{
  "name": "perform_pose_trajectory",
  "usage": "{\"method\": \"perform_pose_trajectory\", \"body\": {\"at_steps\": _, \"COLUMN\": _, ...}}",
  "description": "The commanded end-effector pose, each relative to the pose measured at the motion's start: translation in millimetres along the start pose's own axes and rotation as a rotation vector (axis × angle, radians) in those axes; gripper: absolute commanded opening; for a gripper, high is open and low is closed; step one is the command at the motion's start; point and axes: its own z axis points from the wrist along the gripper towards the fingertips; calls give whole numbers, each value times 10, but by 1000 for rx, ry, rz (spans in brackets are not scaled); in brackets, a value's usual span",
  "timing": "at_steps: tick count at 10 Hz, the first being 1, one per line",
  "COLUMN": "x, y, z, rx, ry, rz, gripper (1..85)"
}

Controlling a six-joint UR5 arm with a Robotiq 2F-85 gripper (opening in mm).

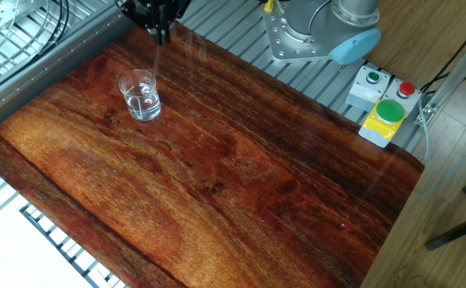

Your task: Stir the beaker with a glass rod

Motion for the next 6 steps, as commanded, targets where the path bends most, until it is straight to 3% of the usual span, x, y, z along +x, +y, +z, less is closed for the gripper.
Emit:
{"method": "perform_pose_trajectory", "body": {"at_steps": 1, "x": -29, "y": -185, "z": -20, "rx": 66, "ry": -6, "rz": -52, "gripper": 10}}
{"method": "perform_pose_trajectory", "body": {"at_steps": 3, "x": 37, "y": -194, "z": -28, "rx": 73, "ry": 16, "rz": -65, "gripper": 10}}
{"method": "perform_pose_trajectory", "body": {"at_steps": 6, "x": 87, "y": -54, "z": -16, "rx": 22, "ry": 25, "rz": -8, "gripper": 10}}
